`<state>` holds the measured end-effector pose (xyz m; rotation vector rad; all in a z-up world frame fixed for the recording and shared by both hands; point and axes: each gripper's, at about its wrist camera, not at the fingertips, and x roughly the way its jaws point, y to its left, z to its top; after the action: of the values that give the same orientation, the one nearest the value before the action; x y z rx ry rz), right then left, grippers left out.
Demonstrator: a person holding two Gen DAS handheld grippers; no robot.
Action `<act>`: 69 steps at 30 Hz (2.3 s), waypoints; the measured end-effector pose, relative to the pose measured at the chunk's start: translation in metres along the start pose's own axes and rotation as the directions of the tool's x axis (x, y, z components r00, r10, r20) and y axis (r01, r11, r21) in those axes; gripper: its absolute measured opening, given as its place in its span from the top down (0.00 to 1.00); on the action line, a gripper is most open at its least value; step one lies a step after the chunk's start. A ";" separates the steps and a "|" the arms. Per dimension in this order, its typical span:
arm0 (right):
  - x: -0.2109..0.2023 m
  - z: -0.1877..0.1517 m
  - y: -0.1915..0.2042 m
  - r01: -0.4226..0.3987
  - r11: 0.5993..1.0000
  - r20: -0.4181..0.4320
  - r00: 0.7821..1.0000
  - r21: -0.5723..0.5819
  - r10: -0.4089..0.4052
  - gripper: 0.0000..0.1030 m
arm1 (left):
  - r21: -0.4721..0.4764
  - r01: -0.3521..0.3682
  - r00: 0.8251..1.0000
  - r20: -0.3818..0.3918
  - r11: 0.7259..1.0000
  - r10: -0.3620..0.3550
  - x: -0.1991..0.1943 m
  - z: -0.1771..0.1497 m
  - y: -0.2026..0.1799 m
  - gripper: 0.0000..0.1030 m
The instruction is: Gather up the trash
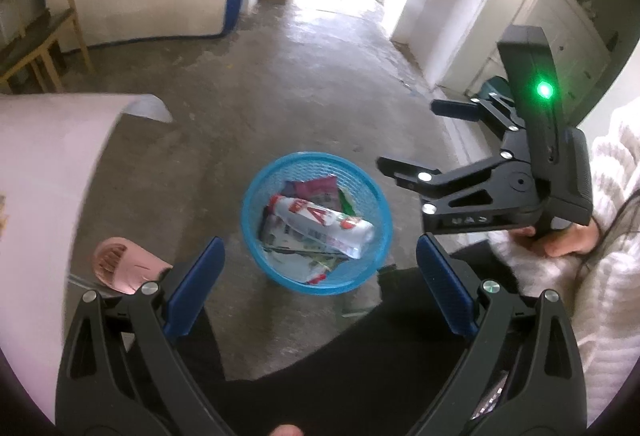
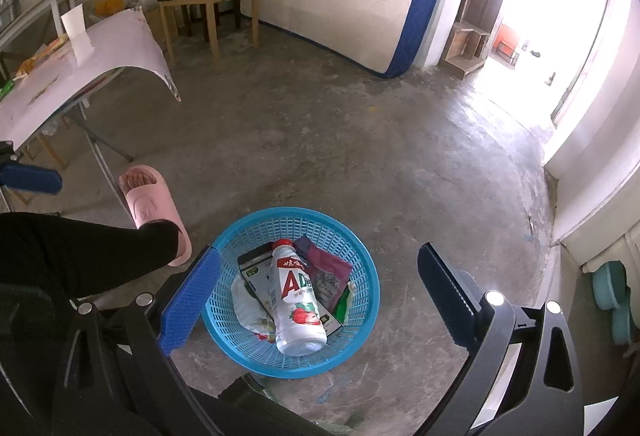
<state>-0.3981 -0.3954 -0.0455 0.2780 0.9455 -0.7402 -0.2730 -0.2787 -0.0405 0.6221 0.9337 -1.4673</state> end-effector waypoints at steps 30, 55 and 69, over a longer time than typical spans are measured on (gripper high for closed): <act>0.000 -0.003 0.002 -0.010 1.000 -0.013 1.000 0.003 0.010 0.07 | 0.169 -0.168 0.986 0.048 0.971 0.162 -0.003 -0.001 -0.017 0.10; 0.001 -0.005 0.002 0.003 1.000 -0.011 1.000 0.016 -0.003 0.07 | 0.194 -0.169 0.985 0.054 0.966 0.161 -0.003 0.000 -0.021 0.10; 0.001 -0.005 0.002 0.004 1.000 -0.012 1.000 0.014 -0.004 0.07 | 0.210 -0.196 0.980 0.089 0.958 0.181 -0.004 -0.002 -0.026 0.10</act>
<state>-0.3998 -0.3915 -0.0490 0.2927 0.9527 -0.7497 -0.2987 -0.2765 -0.0328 0.7944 0.6450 -1.4199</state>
